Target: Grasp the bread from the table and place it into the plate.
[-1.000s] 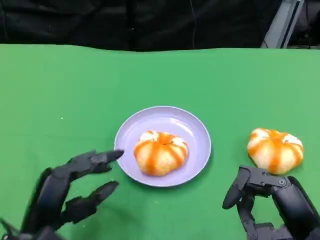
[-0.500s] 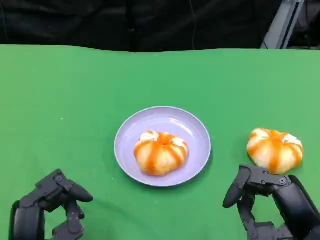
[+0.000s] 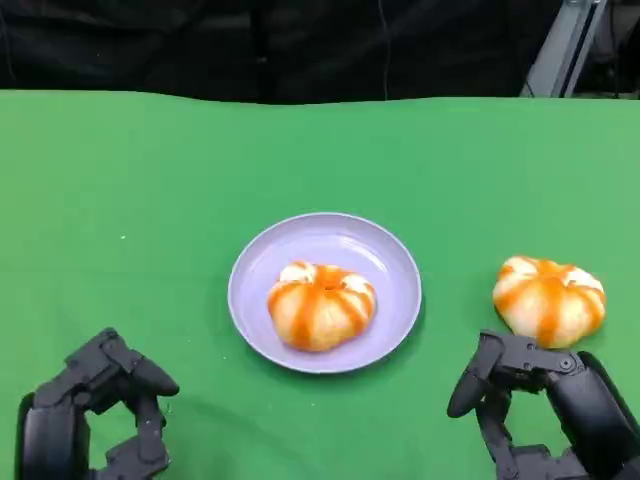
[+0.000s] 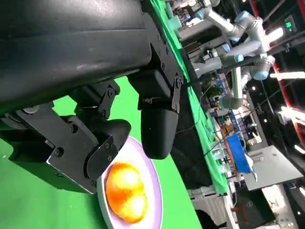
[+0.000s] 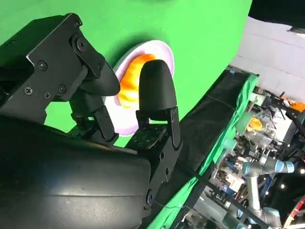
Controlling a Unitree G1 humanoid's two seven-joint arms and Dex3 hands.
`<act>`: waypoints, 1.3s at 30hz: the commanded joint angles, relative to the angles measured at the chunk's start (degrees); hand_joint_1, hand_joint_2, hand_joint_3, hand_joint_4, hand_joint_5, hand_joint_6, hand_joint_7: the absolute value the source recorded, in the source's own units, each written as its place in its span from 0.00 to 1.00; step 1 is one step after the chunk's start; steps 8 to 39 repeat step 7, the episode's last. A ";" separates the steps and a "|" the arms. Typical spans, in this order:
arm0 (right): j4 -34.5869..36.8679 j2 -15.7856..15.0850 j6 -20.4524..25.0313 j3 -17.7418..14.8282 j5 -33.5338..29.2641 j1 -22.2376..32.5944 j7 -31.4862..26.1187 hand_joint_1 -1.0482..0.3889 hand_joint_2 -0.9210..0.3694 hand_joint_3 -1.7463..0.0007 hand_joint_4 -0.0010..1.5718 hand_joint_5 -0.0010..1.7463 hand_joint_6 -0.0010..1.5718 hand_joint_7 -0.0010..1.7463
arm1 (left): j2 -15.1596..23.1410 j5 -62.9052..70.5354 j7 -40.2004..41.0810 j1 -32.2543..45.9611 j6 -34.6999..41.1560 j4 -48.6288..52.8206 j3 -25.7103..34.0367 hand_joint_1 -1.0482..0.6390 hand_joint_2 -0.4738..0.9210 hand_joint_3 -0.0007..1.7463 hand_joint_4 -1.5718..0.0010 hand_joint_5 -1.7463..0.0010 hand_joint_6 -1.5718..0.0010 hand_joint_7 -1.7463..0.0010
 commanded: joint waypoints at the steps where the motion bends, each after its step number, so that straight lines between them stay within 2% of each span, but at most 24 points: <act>1: -0.46 -1.04 0.08 -0.97 1.06 0.19 0.13 0.80 0.46 0.17 0.53 0.93 0.51 0.76 | 0.44 -0.06 -0.43 -0.40 -0.41 0.68 0.54 0.66 0.64 0.76 0.47 0.00 0.48 0.16; 7: -0.19 -1.43 -0.09 -1.09 0.88 0.07 0.03 0.79 0.46 0.18 0.53 0.95 0.51 0.77 | 0.49 1.21 -0.24 -0.20 -0.11 0.13 0.44 0.65 0.65 0.73 0.48 0.00 0.49 0.15; 39: -0.19 -1.43 -0.09 -1.09 0.88 0.07 0.03 0.79 0.46 0.18 0.53 0.95 0.51 0.77 | 0.49 1.21 -0.24 -0.20 -0.11 0.13 0.44 0.65 0.65 0.73 0.48 0.00 0.49 0.15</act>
